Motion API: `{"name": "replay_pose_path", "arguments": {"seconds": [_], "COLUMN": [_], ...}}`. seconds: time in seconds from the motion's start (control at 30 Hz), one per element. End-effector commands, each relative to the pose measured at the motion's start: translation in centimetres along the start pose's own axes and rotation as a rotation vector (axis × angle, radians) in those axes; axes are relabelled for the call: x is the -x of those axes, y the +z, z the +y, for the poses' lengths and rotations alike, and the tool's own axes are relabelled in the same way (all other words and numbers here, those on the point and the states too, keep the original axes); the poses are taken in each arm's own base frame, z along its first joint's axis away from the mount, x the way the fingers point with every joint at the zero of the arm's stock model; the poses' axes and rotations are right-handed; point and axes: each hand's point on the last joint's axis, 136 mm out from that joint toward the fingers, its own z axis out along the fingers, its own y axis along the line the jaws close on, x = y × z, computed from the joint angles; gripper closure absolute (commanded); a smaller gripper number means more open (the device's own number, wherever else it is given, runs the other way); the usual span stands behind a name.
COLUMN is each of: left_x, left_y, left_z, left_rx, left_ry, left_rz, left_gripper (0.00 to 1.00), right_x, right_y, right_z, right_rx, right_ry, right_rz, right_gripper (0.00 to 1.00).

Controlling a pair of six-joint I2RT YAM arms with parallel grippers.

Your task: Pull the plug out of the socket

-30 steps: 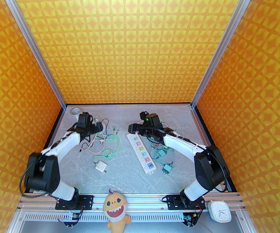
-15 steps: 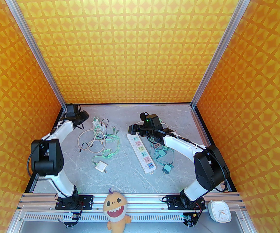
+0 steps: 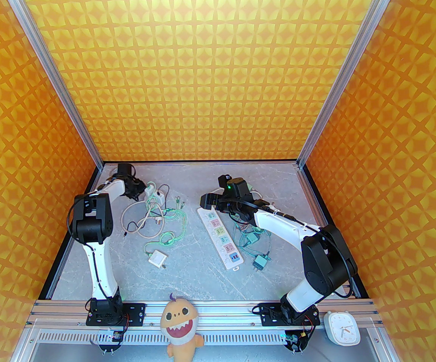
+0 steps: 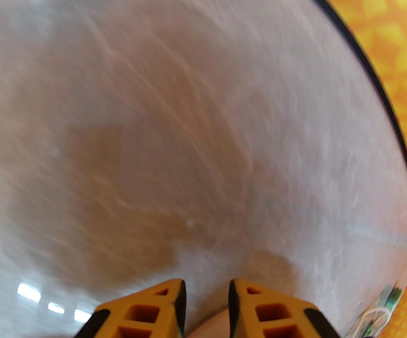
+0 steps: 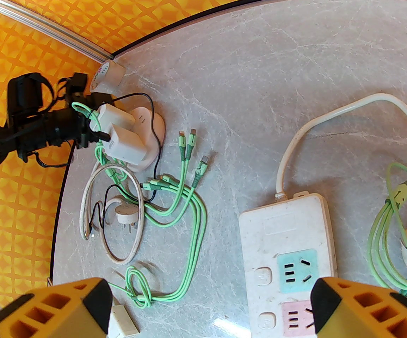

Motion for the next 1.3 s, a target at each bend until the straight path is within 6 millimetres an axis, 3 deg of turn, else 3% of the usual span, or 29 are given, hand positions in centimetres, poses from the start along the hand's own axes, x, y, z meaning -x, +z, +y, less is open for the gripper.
{"name": "replay_pose_path", "arguments": {"seconds": [0.0, 0.23, 0.43, 0.5, 0.63, 0.7, 0.87, 1.03, 1.17, 1.2, 1.27], "left_x": [-2.5, -7.6, -11.7, -12.2, -10.4, -9.0, -8.3, -10.9, -14.1, -15.1, -17.1], "left_y": [0.1, 0.7, 0.4, -0.1, -2.5, -5.0, -10.8, -14.6, -15.8, -15.7, -15.7], "left_z": [-3.2, -8.3, -11.7, -12.0, -11.6, -11.8, -10.7, -9.3, -8.1, -7.7, -7.6], "left_rx": [-0.077, -0.149, -0.202, -0.207, -0.193, -0.196, -0.186, -0.24, -0.25, -0.238, -0.226], "left_ry": [0.085, 0.233, 0.333, 0.338, 0.32, 0.329, 0.353, 0.359, 0.369, 0.377, 0.407], "left_rz": [0.073, 0.149, 0.213, 0.217, 0.149, 0.086, -0.04, -0.112, -0.15, -0.156, -0.161], "left_gripper": [0.73, 0.72, 0.69, 0.67, 0.57, 0.54, 0.43, 0.42, 0.41, 0.41, 0.42], "right_x": [0.0, 0.1, 0.0, -0.1, -0.3, -0.5, -0.6, -0.1, 0.5, 0.6, 1.1], "right_y": [0.4, 0.1, 0.0, 0.0, 0.0, 0.1, 0.4, 1.5, 3.0, 3.5, 4.7], "right_z": [-0.3, -0.2, -0.2, -0.2, 0.3, 0.5, 1.1, 1.1, 1.5, 1.7, 2.1], "right_rx": [-0.01, -0.007, -0.011, -0.013, -0.021, -0.023, -0.025, -0.035, -0.008, 0.02, 0.072], "right_ry": [-0.008, -0.006, -0.01, -0.016, -0.046, -0.061, -0.088, -0.066, -0.061, -0.054, -0.023], "right_rz": [-0.007, -0.014, -0.016, -0.016, -0.019, -0.018, -0.018, -0.014, 0.006, 0.025, 0.055], "right_gripper": [0.01, 0.02, 0.01, 0.02, 0.02, 0.02, 0.02, 0.02, 0.02, 0.05, 0.24]}}
